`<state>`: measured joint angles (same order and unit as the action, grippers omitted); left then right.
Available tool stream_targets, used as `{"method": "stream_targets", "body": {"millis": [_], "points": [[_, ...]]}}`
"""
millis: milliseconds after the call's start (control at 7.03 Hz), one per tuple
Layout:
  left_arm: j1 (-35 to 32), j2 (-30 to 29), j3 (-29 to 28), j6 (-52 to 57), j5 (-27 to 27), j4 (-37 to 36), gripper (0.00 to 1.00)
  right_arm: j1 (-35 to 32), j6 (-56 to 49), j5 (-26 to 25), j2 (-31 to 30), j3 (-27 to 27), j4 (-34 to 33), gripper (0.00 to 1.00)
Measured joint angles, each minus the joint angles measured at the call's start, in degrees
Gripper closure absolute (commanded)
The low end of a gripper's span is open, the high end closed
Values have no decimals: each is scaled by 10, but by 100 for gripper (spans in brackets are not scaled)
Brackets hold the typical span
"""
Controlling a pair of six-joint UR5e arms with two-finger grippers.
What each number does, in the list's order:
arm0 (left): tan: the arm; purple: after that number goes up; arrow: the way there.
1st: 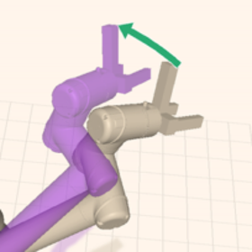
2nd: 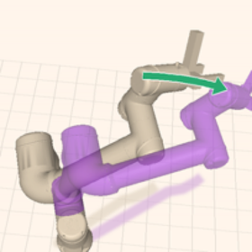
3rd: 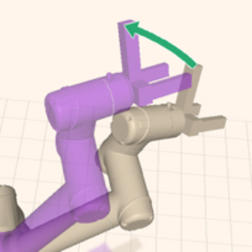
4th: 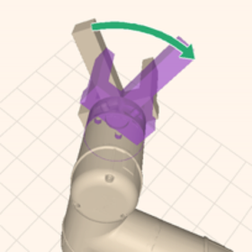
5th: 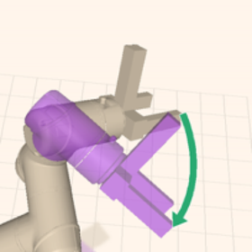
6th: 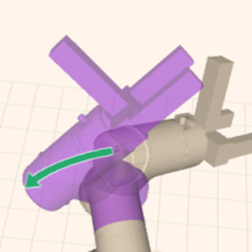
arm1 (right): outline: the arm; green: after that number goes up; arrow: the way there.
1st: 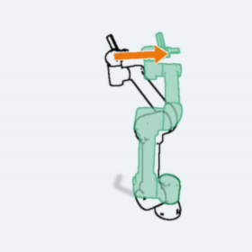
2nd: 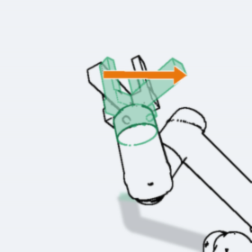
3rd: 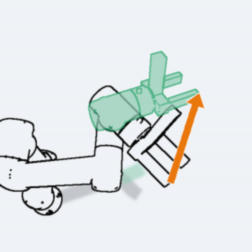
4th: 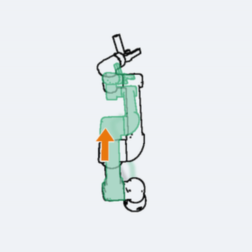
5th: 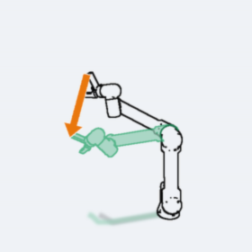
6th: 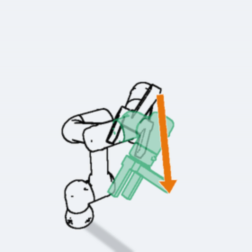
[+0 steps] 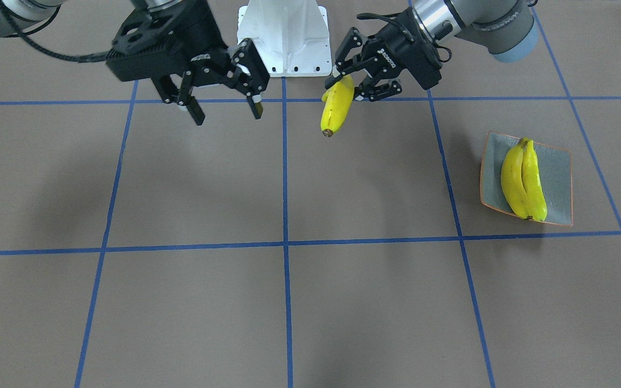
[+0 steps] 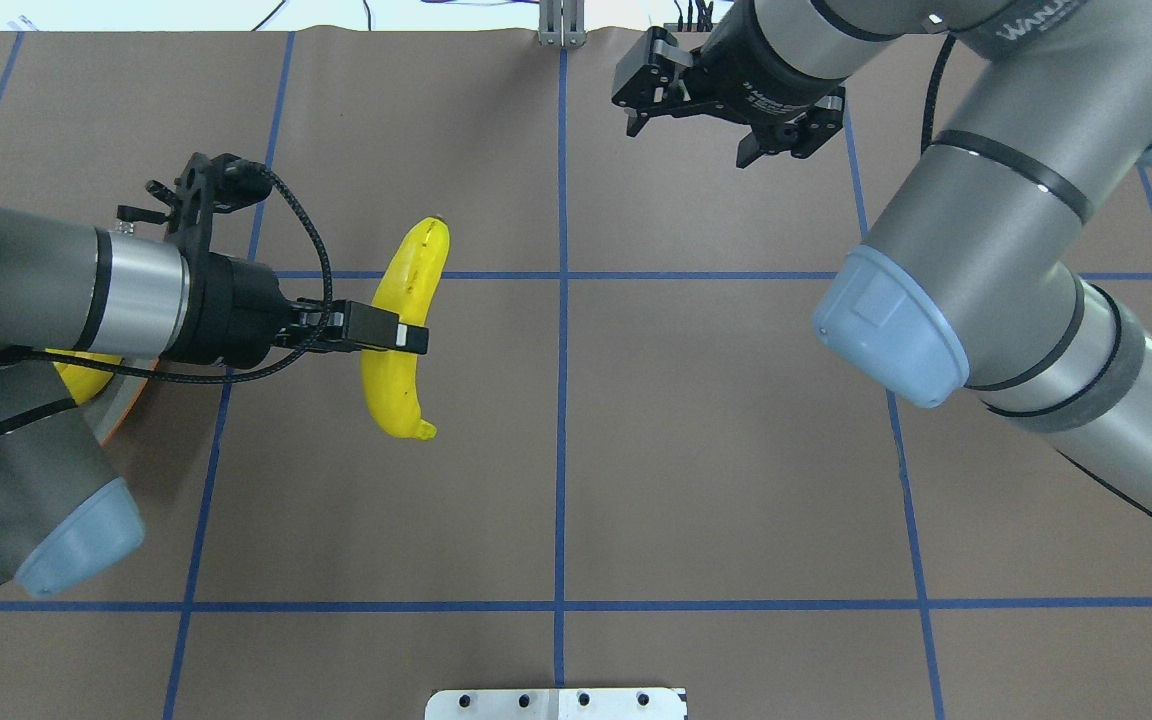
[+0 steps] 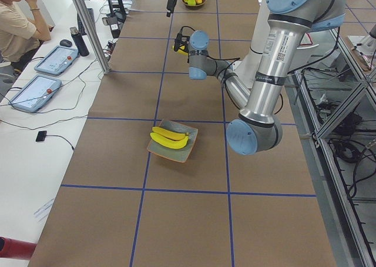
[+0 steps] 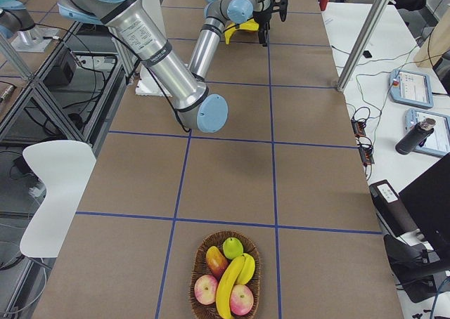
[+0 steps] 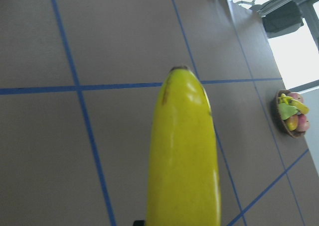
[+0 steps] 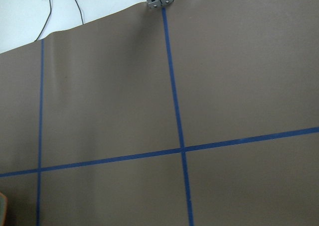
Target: Transfer all bananas from basket to plate
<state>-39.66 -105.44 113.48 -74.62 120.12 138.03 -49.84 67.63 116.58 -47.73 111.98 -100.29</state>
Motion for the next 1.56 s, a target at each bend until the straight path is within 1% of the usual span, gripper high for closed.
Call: {"method": "stream_targets", "body": {"millis": [285,569,711,996,1280,1565], "points": [[-33,62,25,0,4,-55,100,-53,-104,27,-64,9,0,0],[-76,101,25,6,4,-105,100,-97,-203,56,-143,38,2,0],[-90,119,25,15,3,-127,100,-127,-270,74,-185,47,3,0],[-120,159,25,77,-2,-170,100,-194,-411,113,-258,50,4,0],[-150,192,24,166,-3,-213,100,-238,-514,123,-306,47,2,0],[-155,201,19,206,-19,-259,100,-252,-544,124,-320,45,2,0]]}}
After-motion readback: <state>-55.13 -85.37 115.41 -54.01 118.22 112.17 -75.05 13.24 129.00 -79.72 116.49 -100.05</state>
